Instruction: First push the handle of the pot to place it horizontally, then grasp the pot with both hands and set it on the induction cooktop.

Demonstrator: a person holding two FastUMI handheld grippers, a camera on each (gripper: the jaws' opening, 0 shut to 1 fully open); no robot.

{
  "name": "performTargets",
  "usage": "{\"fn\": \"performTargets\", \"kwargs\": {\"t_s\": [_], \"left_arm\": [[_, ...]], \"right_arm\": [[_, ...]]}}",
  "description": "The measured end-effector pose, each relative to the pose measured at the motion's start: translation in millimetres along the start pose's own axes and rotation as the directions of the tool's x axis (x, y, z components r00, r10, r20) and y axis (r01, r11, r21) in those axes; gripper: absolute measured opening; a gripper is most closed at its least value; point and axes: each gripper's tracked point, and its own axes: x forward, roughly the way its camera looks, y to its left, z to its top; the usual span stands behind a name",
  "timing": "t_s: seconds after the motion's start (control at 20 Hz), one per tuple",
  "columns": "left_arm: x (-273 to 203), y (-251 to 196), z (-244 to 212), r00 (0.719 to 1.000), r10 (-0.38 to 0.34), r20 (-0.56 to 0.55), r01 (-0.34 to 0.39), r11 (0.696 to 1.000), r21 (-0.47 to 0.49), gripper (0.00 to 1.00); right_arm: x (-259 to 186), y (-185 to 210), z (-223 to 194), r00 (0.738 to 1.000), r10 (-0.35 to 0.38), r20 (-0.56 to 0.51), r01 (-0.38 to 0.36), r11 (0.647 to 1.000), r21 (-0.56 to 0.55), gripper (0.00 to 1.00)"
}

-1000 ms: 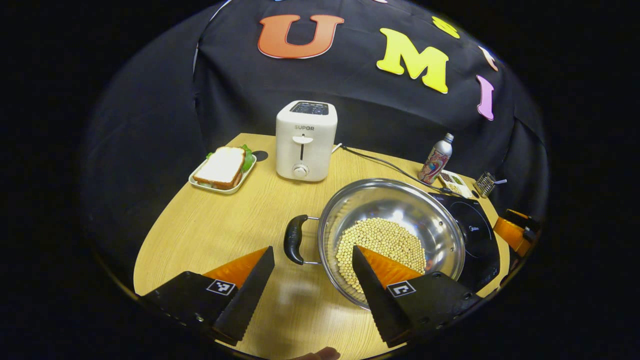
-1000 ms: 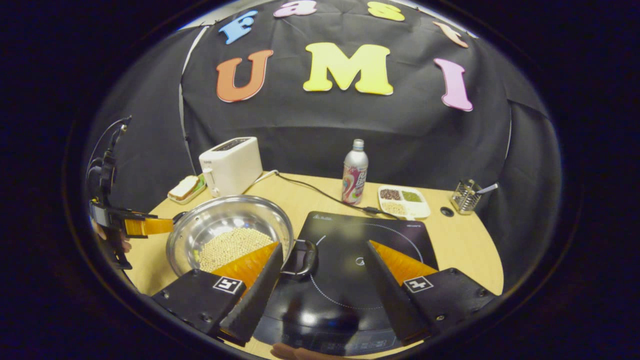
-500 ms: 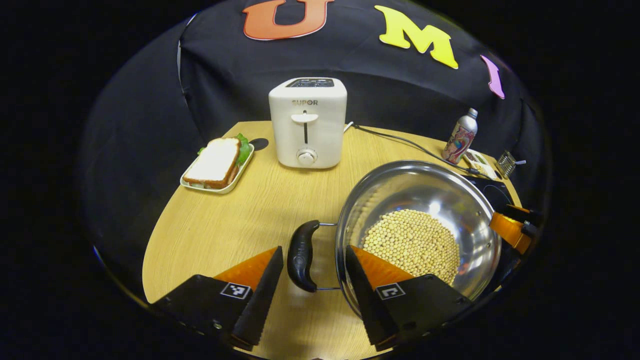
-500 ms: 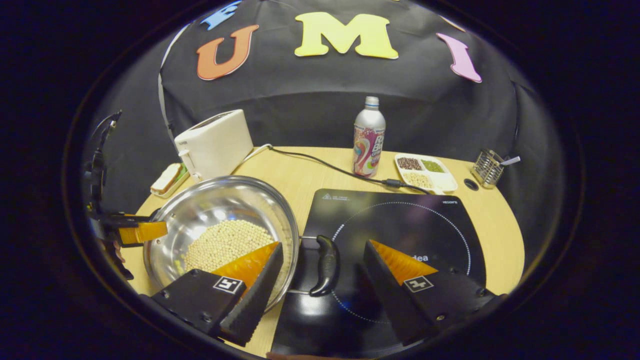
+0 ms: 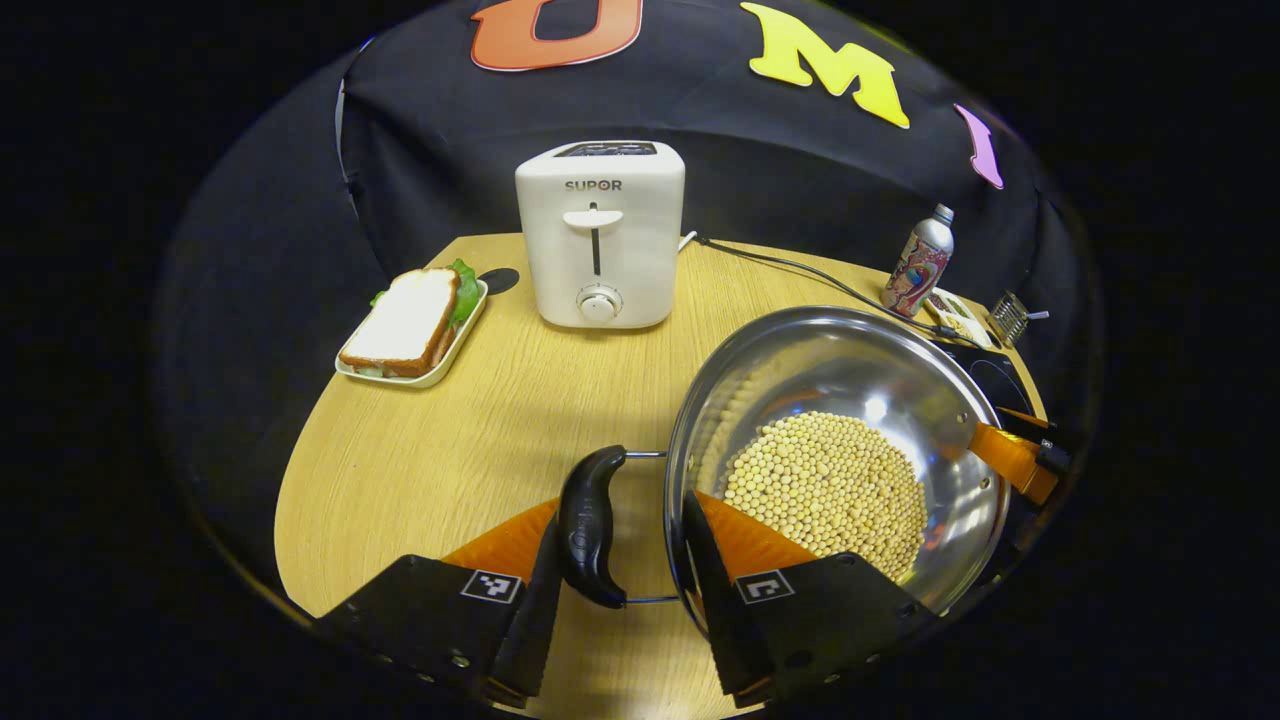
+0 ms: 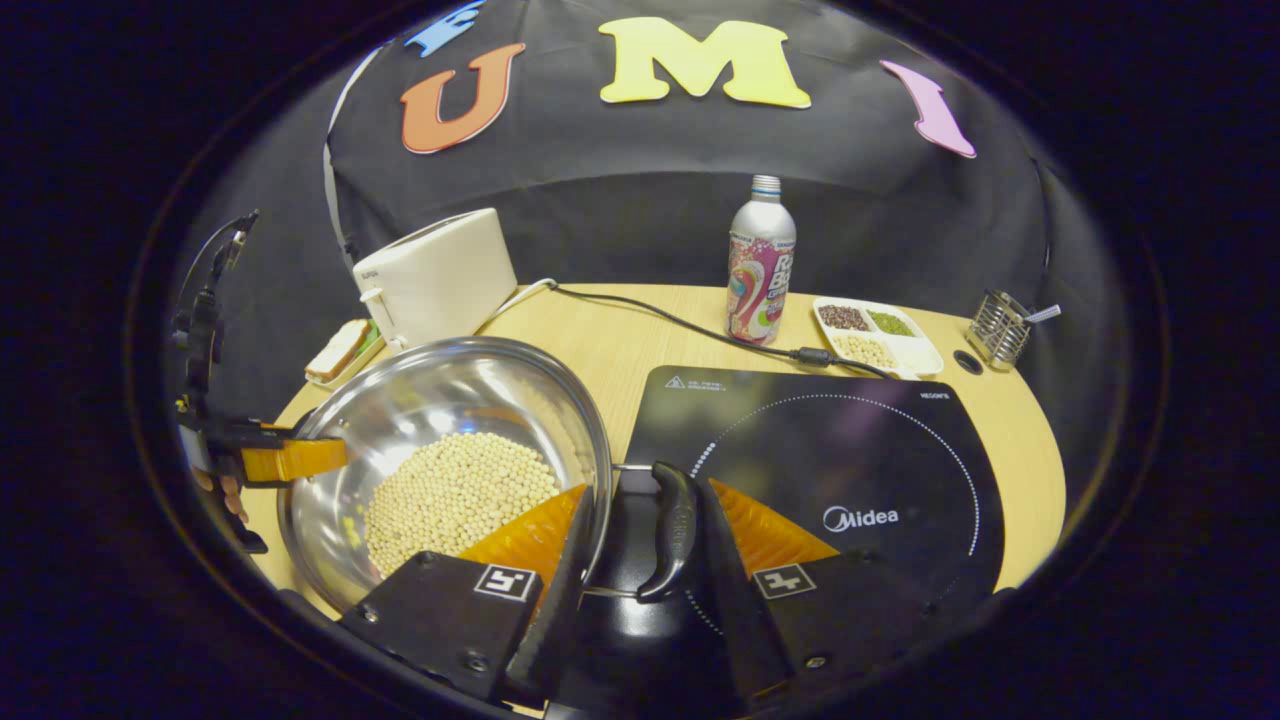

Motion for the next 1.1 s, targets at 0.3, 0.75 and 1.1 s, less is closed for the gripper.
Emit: {"fn": "performTargets", "kwargs": {"t_s": [0.3,0.75,1.1], "left_arm": [[-13.0,2.0,-6.5,0.999,0.033,-0.022,-0.033,0.999,0.011,0.63],[-76.9,-3.6,8.2,0.998,0.063,0.030,-0.064,0.998,0.021,0.62],[-123.8,-37.7,39.0,0.995,0.055,0.087,-0.058,0.998,0.030,0.62]], "right_arm": [[-1.7,4.6,-0.9,0.999,-0.003,-0.035,0.001,0.997,-0.076,0.59],[-60.3,8.3,22.7,1.000,0.028,-0.005,-0.028,0.992,-0.123,0.57],[-112.5,-20.6,59.3,0.999,0.033,0.028,-0.030,0.994,-0.110,0.57]]}}
